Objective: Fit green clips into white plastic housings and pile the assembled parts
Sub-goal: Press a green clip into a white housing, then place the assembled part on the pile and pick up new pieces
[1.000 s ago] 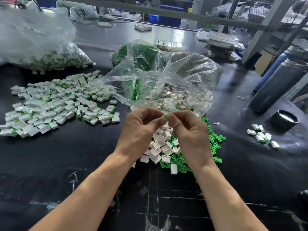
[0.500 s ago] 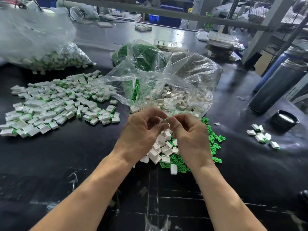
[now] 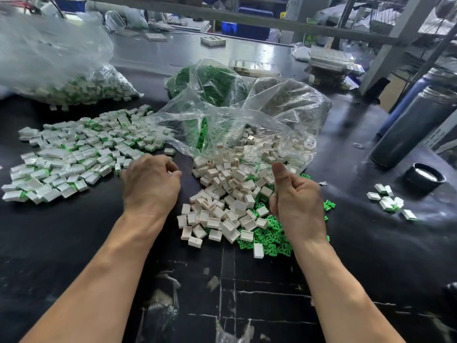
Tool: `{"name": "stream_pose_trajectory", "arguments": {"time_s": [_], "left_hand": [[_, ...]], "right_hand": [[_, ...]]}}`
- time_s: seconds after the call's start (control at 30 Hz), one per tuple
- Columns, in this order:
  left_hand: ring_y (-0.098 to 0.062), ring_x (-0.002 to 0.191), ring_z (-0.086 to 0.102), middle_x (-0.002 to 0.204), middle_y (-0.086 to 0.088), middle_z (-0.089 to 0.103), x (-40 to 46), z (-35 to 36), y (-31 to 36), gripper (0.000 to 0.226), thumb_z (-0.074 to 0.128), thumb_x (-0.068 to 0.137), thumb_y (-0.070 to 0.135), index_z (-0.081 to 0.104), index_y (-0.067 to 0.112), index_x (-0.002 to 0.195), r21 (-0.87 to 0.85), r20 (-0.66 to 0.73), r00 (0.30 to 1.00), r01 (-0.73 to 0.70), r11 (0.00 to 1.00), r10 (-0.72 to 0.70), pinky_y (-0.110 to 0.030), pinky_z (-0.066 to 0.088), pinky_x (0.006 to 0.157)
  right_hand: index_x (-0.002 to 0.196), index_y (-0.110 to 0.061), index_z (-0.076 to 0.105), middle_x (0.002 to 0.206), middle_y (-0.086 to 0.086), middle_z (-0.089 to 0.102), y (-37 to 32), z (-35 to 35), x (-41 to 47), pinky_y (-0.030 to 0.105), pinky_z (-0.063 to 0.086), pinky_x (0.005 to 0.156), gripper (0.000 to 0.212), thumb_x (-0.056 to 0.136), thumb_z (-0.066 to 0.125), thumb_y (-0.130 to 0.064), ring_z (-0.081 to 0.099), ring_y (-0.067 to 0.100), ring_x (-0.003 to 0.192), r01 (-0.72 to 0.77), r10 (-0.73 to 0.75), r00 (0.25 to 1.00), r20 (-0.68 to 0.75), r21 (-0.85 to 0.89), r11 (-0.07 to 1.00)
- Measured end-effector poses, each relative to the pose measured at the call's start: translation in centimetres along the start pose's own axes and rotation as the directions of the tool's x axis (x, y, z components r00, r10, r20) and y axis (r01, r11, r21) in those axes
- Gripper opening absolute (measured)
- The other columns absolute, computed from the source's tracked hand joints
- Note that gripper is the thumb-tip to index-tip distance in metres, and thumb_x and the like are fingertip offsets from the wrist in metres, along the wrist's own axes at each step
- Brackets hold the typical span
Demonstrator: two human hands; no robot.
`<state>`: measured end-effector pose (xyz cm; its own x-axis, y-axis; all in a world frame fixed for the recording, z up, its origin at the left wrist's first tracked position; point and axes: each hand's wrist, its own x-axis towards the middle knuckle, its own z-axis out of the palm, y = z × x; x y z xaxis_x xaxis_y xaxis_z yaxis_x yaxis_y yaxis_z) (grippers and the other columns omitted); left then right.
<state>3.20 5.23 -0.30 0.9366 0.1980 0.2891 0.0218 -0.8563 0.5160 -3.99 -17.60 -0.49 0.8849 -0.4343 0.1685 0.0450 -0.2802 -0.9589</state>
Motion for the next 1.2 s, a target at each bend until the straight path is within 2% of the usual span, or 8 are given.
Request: {"name": "stream_pose_trajectory", "arguments": {"time_s": [0.2, 0.33, 0.47, 0.63, 0.73, 0.8, 1.0, 1.2], "left_hand": [[-0.035, 0.114, 0.057, 0.112, -0.008, 0.068, 0.6, -0.2, -0.8, 0.011, 0.075, 0.090, 0.025, 0.075, 0.025, 0.101, 0.111, -0.020, 0.997, 0.073, 0.991, -0.072, -0.050, 0.039, 0.101], [-0.032, 0.108, 0.061, 0.108, -0.007, 0.068, 0.0, -0.5, 0.0, 0.013, 0.077, 0.090, 0.022, 0.075, 0.023, 0.103, 0.031, -0.032, 0.999, -0.021, 0.999, 0.022, -0.046, 0.047, 0.095], [0.001, 0.069, 0.065, 0.072, 0.014, 0.069, -1.2, -1.3, 1.6, 0.011, 0.080, 0.087, 0.032, 0.073, 0.029, 0.080, -0.277, 0.308, 0.951, 0.065, 0.959, 0.024, -0.021, 0.046, 0.062], [-0.006, 0.078, 0.069, 0.079, 0.010, 0.073, -2.2, -1.9, 2.6, 0.030, 0.091, 0.067, 0.044, 0.073, 0.029, 0.086, -0.269, 0.547, 0.836, 0.123, 0.955, 0.046, -0.027, 0.053, 0.068], [-0.006, 0.085, 0.065, 0.093, 0.009, 0.068, -2.4, -1.9, 2.9, 0.034, 0.094, 0.065, 0.039, 0.073, 0.032, 0.091, -0.253, 0.549, 0.834, 0.096, 0.963, 0.061, -0.022, 0.046, 0.065], [-0.004, 0.088, 0.063, 0.096, 0.010, 0.066, -2.6, -1.7, 3.0, 0.031, 0.093, 0.069, 0.037, 0.073, 0.032, 0.092, -0.256, 0.529, 0.844, 0.060, 0.965, 0.087, -0.020, 0.044, 0.067], [0.006, 0.079, 0.056, 0.087, 0.020, 0.059, -3.2, -1.0, 3.4, 0.009, 0.080, 0.087, 0.036, 0.072, 0.033, 0.086, -0.285, 0.420, 0.880, -0.106, 0.953, 0.224, -0.022, 0.049, 0.075], [0.007, 0.080, 0.055, 0.087, 0.020, 0.060, -3.5, -0.3, 3.5, 0.013, 0.077, 0.088, 0.041, 0.070, 0.032, 0.081, -0.207, 0.336, 0.904, -0.204, 0.957, 0.265, -0.018, 0.043, 0.068]], "right_hand": [[0.059, -0.008, 0.061, 0.048, -0.004, 0.060, 0.4, -1.3, 0.8, 0.026, 0.042, 0.055, 0.061, 0.099, 0.060, -0.055, 0.048, 0.006, 0.042, -0.033, 0.036, 0.999, 0.009, -0.228, 0.973], [0.071, -0.021, 0.069, 0.063, -0.009, 0.066, 0.4, -2.4, 1.4, 0.031, 0.045, 0.064, 0.038, 0.095, 0.067, -0.050, 0.057, 0.011, 0.060, -0.053, 0.090, 0.993, 0.073, -0.408, 0.911], [0.079, -0.036, 0.075, 0.067, -0.017, 0.067, 0.0, -3.6, 1.7, 0.025, 0.045, 0.061, 0.011, 0.090, 0.079, -0.034, 0.059, 0.003, 0.062, -0.053, 0.164, 0.966, 0.199, -0.468, 0.882], [0.090, -0.042, 0.077, 0.088, -0.013, 0.067, -0.3, -3.6, 1.0, 0.011, 0.046, 0.060, 0.013, 0.087, 0.083, -0.031, 0.061, -0.004, 0.071, 0.034, 0.184, 0.910, 0.371, -0.509, 0.860], [0.093, -0.039, 0.076, 0.093, -0.012, 0.065, -0.4, -3.0, 0.8, 0.032, 0.056, 0.082, 0.009, 0.088, 0.081, -0.034, 0.063, 0.007, 0.086, 0.097, 0.157, 0.915, 0.372, -0.581, 0.808], [0.089, -0.037, 0.075, 0.093, -0.014, 0.065, -0.4, -2.8, 0.8, 0.037, 0.056, 0.085, 0.005, 0.088, 0.080, -0.036, 0.062, 0.008, 0.088, 0.130, 0.133, 0.920, 0.368, -0.607, 0.784], [0.087, -0.034, 0.070, 0.088, -0.019, 0.068, 0.0, -3.2, 1.3, 0.018, 0.044, 0.067, 0.012, 0.094, 0.073, -0.044, 0.060, -0.005, 0.080, 0.086, 0.070, 0.965, 0.254, -0.557, 0.826], [0.101, -0.033, 0.070, 0.090, -0.015, 0.070, 0.4, -3.3, 1.6, 0.020, 0.044, 0.063, 0.007, 0.096, 0.072, -0.038, 0.064, -0.001, 0.084, 0.002, 0.081, 0.986, 0.148, -0.488, 0.873]]}}
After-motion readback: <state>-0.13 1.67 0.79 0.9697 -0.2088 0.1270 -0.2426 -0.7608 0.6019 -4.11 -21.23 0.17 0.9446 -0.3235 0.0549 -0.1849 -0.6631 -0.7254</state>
